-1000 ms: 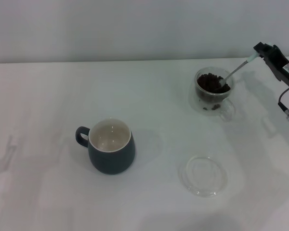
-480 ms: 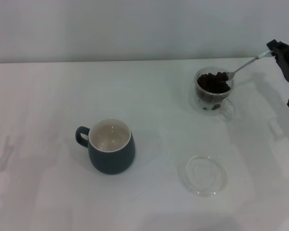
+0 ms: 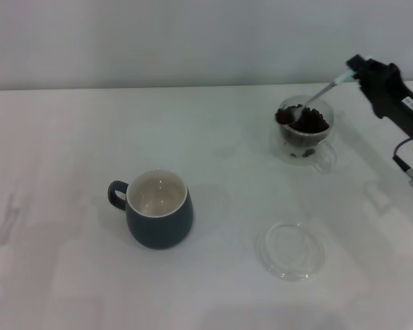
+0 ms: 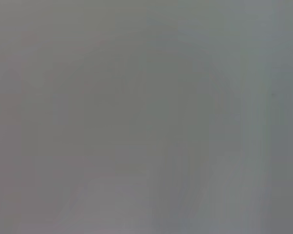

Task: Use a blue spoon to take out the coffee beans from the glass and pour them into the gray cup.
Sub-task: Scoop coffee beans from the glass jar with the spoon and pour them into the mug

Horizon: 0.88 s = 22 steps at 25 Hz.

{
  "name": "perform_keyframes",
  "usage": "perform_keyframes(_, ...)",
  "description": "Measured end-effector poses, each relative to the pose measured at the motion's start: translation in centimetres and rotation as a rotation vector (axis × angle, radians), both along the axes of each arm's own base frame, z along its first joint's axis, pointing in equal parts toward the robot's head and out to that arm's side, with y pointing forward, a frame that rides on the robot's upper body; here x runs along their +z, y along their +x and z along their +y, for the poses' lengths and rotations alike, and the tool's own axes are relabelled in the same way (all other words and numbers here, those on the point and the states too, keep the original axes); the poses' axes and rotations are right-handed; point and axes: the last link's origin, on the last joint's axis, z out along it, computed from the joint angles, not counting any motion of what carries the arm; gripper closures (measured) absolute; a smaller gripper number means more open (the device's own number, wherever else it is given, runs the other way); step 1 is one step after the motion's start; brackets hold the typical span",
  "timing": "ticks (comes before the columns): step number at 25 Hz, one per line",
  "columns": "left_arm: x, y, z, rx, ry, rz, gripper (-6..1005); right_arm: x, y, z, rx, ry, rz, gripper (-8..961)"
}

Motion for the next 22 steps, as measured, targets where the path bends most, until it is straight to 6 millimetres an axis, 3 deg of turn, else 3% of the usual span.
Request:
perform_keyframes(15,-0.6,-0.4,-0.4,0.027,-0.029,-0.001,166,-4.2,-7.0,0.7,0.285,-0.200,-0.062,810)
perform_keyframes(22,-0.8,-0.4,-0.5,0.029,-0.038,-0.001,165,-6.3,-9.4,1.1,0.325,-0.265,-0.127,810)
